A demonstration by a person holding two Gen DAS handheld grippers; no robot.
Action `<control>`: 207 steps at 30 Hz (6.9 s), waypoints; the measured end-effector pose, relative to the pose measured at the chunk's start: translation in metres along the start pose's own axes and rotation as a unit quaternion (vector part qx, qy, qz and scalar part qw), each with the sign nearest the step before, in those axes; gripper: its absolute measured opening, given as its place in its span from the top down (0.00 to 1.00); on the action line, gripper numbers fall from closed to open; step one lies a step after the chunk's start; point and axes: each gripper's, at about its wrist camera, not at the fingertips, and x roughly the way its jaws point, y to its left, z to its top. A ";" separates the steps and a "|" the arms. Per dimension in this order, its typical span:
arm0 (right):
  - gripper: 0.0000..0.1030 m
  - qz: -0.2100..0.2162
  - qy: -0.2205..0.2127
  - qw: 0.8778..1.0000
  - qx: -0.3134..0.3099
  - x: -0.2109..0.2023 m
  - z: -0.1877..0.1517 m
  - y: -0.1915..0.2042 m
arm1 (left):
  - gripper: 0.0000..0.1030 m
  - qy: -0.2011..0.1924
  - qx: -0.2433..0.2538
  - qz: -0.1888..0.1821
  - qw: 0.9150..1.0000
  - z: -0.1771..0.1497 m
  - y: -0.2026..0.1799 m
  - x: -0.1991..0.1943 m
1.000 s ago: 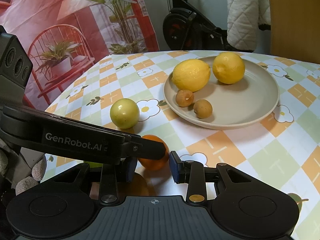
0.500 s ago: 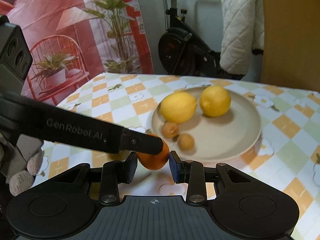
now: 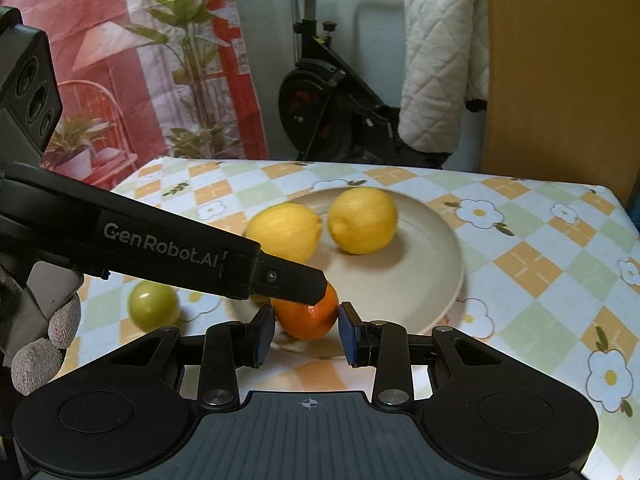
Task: Organize fruits
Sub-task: 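Carry the mandarin with the left gripper onto the plate and open, then move the left gripper back to the large dark orange, then close the left gripper on the dark orange and lift it, then lower the dark orange onto the plate and open the left gripper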
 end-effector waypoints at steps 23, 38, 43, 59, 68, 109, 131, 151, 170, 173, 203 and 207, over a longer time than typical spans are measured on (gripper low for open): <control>0.73 -0.006 0.009 0.999 -0.033 0.056 0.030 -0.009 | 0.67 -0.011 -0.010 0.032 0.999 0.022 0.015 0.019; 0.71 -0.023 0.008 0.999 -0.037 0.072 0.041 -0.002 | 0.67 -0.027 -0.010 0.054 0.998 0.027 0.017 0.005; 0.71 -0.019 -0.002 1.000 -0.024 0.054 0.038 -0.008 | 0.67 -0.034 -0.010 0.056 0.998 0.026 0.017 -0.005; 0.71 0.010 -0.026 1.000 0.009 -0.020 0.007 0.014 | 0.67 -0.058 0.004 0.067 0.996 -0.008 0.024 -0.083; 0.71 0.038 -0.011 0.999 -0.016 -0.037 -0.009 0.053 | 0.67 -0.055 -0.004 0.092 0.994 -0.049 0.037 -0.118; 0.65 0.079 0.075 0.994 -0.028 -0.037 -0.062 0.074 | 0.60 0.009 0.027 0.039 0.999 -0.101 0.012 -0.091; 0.68 0.063 0.068 0.996 0.000 -0.029 -0.065 0.058 | 0.58 0.041 0.025 0.034 0.998 -0.088 0.011 -0.049; 0.66 0.055 0.042 0.998 0.005 -0.009 -0.052 0.043 | 0.56 0.036 0.024 0.039 0.998 -0.058 0.012 -0.025; 0.66 0.029 -0.014 0.999 0.000 -0.028 -0.028 0.029 | 0.56 0.005 0.045 0.024 0.999 -0.033 -0.010 -0.028; 0.66 0.020 -0.023 1.000 0.001 -0.027 -0.019 0.018 | 0.56 -0.001 0.049 0.020 0.999 -0.021 -0.017 -0.021; 0.65 0.025 0.017 0.999 0.010 0.053 0.018 -0.003 | 0.56 0.018 0.019 0.071 0.997 0.018 0.018 0.028; 0.65 0.025 0.025 0.999 0.002 0.060 0.020 0.003 | 0.56 0.016 0.013 0.079 0.997 0.016 0.024 0.025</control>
